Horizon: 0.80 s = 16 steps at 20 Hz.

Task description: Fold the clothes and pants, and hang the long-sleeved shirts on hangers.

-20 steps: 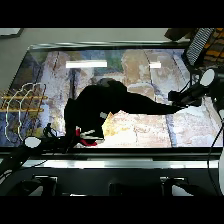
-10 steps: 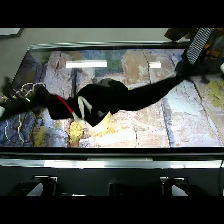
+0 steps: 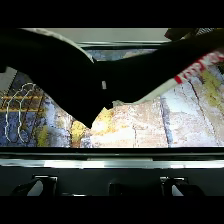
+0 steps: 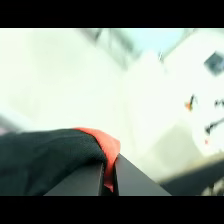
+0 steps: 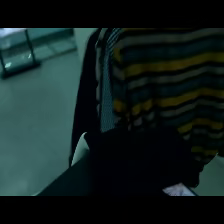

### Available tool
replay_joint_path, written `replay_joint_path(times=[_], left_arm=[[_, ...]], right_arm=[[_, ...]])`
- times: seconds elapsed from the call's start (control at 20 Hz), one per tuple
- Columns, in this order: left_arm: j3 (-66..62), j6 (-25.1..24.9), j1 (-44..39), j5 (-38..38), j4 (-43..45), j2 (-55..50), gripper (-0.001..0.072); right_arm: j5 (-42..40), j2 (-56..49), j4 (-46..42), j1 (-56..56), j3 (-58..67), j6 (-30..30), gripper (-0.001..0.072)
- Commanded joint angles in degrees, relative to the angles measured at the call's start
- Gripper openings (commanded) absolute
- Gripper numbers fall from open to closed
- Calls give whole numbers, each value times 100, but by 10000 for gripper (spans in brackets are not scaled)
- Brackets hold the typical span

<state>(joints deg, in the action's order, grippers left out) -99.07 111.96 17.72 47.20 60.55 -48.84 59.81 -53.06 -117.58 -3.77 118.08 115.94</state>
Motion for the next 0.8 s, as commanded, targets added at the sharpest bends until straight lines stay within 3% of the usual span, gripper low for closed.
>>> replay_joint_path(times=[0.0, 0.2, 0.4, 0.45, 0.65, 0.75], left_arm=[[-494, 24, 413, 24, 599, 581, 31], [-492, 627, 627, 131, 1510, 1246, 32], [-490, 629, 610, 393, 1305, 1248, 32], [-470, 450, 610, 507, 1045, 1139, 32], [-153, -1073, 586, 529, -798, 170, 32], [-129, -1554, 302, 444, -938, -549, 32]], right_arm=[[243, 1032, -1537, -2, 170, 726, 53], [258, 1838, -1703, -2, 170, 1139, 53], [175, 1880, -1696, -2, 170, 1285, 53], [201, 1755, -1700, -2, 170, 1279, 53], [608, 599, -1705, -2, 164, 756, 53], [621, -192, -1707, -2, 153, 702, 53]])
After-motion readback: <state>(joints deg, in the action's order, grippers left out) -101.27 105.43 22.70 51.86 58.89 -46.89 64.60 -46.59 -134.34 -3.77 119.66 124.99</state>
